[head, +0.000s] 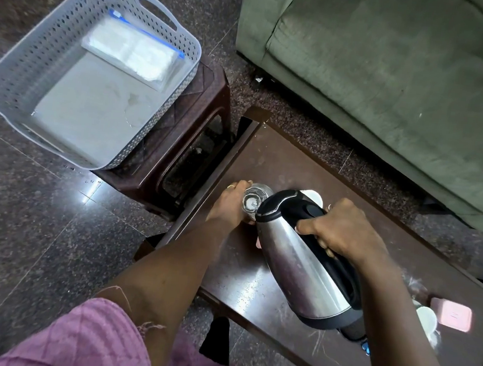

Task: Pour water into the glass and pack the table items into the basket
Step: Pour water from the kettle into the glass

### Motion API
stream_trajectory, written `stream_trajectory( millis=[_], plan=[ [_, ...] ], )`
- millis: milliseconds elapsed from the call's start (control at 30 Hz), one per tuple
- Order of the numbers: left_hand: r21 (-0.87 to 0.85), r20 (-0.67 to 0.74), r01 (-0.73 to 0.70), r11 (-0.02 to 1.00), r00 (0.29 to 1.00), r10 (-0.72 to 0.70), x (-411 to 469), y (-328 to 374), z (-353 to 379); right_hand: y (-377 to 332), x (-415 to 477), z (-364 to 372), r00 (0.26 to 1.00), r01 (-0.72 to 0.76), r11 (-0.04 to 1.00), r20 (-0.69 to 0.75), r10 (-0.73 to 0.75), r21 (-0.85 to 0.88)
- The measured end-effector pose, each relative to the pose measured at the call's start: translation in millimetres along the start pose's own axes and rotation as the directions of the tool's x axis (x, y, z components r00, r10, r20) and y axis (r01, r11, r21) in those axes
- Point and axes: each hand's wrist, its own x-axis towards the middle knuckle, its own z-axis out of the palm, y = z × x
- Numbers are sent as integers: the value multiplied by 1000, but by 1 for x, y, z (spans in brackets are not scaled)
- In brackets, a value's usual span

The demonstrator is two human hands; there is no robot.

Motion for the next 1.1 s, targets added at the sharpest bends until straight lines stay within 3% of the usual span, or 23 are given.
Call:
stream_trajectory(
  millis=[1100],
  plan=[
    [-7,40,10,1000,999,-10,0,3,-3,2,0,-3,999,19,1000,-28,-18,6]
  ],
)
